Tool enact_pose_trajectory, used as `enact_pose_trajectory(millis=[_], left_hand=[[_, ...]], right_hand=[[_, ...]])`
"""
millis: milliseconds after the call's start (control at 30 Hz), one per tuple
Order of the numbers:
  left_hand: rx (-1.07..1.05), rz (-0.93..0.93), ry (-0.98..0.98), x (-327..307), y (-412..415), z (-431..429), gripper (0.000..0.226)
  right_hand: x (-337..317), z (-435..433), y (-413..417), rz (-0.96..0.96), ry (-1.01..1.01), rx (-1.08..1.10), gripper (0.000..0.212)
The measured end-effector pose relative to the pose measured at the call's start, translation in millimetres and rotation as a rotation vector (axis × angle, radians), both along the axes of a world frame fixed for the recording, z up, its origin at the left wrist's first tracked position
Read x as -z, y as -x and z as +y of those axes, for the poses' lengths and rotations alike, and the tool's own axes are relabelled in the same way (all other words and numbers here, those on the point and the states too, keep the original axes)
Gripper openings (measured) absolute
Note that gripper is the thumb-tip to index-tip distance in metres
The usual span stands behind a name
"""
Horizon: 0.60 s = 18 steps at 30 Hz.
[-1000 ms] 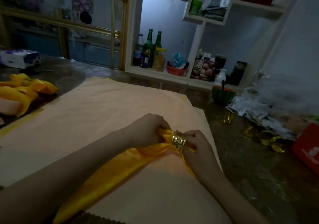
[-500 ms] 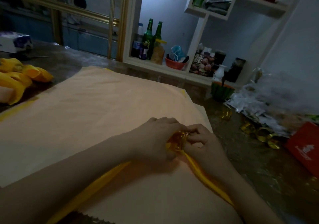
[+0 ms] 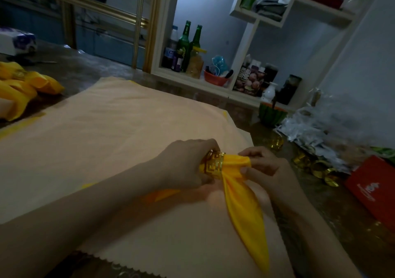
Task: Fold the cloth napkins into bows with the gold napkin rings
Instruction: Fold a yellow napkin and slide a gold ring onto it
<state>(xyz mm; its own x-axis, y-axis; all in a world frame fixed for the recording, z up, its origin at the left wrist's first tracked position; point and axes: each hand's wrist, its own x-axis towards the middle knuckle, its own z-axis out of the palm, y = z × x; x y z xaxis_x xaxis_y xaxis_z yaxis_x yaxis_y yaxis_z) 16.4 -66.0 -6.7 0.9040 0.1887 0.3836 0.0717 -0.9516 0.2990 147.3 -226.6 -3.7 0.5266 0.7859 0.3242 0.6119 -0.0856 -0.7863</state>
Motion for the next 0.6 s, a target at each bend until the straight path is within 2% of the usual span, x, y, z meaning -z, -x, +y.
enact_pose_trajectory(millis=[100, 200, 233, 300, 367, 467, 533, 600], left_hand=[[-0.032, -0.041, -0.102, 1, 0, 0, 0.057], [-0.040, -0.102, -0.106, -2, -1, 0, 0.059], [-0.048, -0.136, -0.109, -3, 0, 0, 0.059], [-0.088, -0.197, -0.143, -3, 0, 1, 0.059], [-0.120, -0.176, -0.215, -2, 1, 0, 0.060], [-0.039, -0.205, -0.286, 2, 1, 1, 0.065], [0.005, -0.213, -0.216, 3, 0, -2, 0.070], [-0.046, -0.148, 0.123, 0, 2, -9, 0.075]], right_hand=[[2, 4, -1, 0.134, -0.019, 0.068, 0.021], [1, 5, -3, 0.439, -0.092, 0.074, 0.011], [1, 4, -3, 0.542, -0.120, 0.050, 0.017], [2, 4, -4, 0.675, -0.124, -0.011, 0.043], [4, 4, 0, 0.707, -0.050, -0.021, 0.048], [6, 9, 13, 0.561, 0.051, 0.030, 0.046], [5, 13, 18, 0.511, -0.017, 0.100, 0.038], [4, 15, 18, 0.638, -0.119, 0.118, 0.035]])
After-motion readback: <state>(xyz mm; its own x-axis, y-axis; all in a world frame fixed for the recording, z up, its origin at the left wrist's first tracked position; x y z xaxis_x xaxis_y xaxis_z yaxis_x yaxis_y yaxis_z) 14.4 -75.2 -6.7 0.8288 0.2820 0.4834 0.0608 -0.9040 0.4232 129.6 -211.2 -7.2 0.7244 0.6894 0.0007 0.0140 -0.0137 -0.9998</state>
